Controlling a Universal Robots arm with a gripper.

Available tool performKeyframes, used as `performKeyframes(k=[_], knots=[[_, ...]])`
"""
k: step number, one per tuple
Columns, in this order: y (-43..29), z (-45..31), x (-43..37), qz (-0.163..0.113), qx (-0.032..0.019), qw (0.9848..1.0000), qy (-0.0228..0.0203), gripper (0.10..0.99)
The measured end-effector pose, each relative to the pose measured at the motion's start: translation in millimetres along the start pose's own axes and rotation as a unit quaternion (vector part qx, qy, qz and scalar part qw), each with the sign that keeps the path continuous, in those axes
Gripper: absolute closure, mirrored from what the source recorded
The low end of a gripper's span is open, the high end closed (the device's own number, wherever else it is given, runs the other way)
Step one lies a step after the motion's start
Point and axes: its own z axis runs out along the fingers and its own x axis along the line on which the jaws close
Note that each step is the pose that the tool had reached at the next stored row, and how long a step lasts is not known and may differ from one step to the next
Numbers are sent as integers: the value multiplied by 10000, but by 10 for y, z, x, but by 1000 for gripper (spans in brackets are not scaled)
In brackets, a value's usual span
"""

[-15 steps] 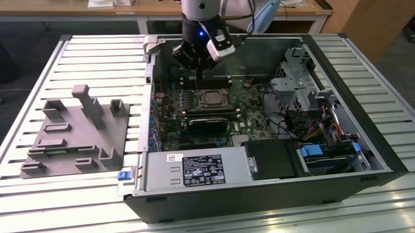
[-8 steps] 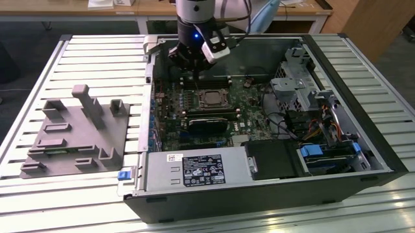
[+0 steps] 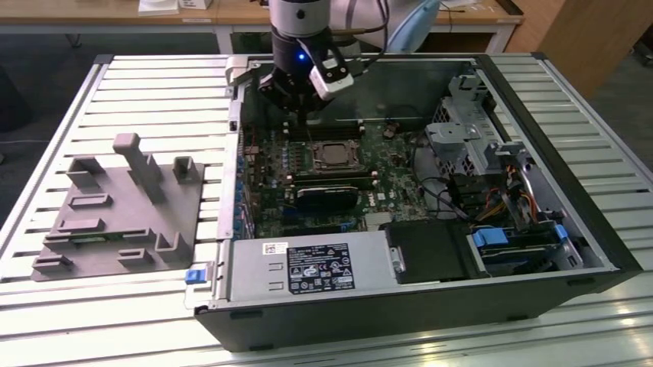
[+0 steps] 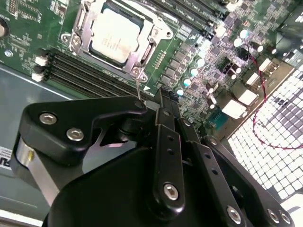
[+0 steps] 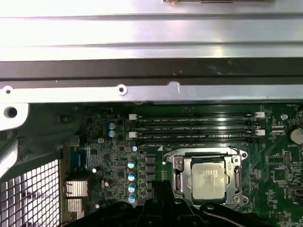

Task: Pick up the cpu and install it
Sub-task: 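Install the first cpu locking lever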

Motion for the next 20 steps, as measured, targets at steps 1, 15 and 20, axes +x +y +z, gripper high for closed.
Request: performKeyframes(k=[1, 15, 20], knots=[[7, 7, 13, -3, 0, 10000, 0, 980], [187, 63, 59, -84, -1, 10000, 4, 980], [192, 65, -35, -86, -1, 10000, 8, 980]])
